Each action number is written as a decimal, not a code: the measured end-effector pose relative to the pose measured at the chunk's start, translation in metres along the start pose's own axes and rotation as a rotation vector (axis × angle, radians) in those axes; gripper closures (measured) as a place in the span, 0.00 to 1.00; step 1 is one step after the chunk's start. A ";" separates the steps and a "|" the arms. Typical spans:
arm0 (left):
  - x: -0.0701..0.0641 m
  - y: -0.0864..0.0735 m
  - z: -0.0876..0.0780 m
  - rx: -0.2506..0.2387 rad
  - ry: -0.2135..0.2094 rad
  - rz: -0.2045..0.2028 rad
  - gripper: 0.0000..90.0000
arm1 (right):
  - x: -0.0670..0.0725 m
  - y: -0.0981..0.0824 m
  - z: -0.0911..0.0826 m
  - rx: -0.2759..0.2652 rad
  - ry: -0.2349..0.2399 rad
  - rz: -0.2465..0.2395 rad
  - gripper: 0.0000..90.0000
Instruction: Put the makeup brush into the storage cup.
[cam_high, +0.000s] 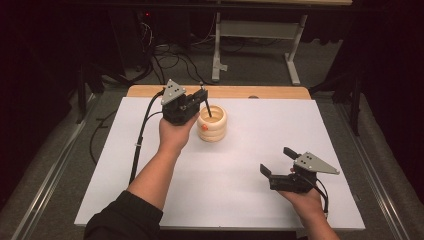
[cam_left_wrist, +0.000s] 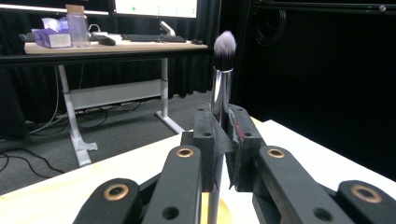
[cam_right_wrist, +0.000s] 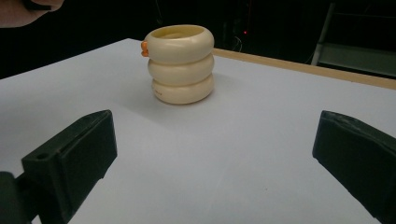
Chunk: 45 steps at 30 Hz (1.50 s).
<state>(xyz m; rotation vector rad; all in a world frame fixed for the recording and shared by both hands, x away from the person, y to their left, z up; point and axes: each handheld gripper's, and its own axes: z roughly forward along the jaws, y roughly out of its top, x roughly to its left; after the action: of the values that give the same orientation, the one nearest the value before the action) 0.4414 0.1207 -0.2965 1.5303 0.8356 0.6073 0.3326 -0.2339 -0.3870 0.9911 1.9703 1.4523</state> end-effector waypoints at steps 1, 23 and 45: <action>0.000 0.000 0.000 0.006 0.002 0.005 0.93 | 0.000 0.000 0.000 0.000 0.000 0.000 0.01; 0.001 -0.007 0.008 0.027 0.012 0.003 0.92 | 0.000 0.000 -0.001 0.000 0.005 -0.003 0.01; 0.007 -0.025 0.016 0.080 0.028 -0.012 0.92 | 0.001 -0.001 -0.001 0.004 0.006 -0.004 0.01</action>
<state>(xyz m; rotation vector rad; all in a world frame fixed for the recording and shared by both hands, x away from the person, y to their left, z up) 0.4540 0.1170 -0.3235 1.5912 0.8991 0.5938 0.3314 -0.2338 -0.3875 0.9851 1.9794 1.4509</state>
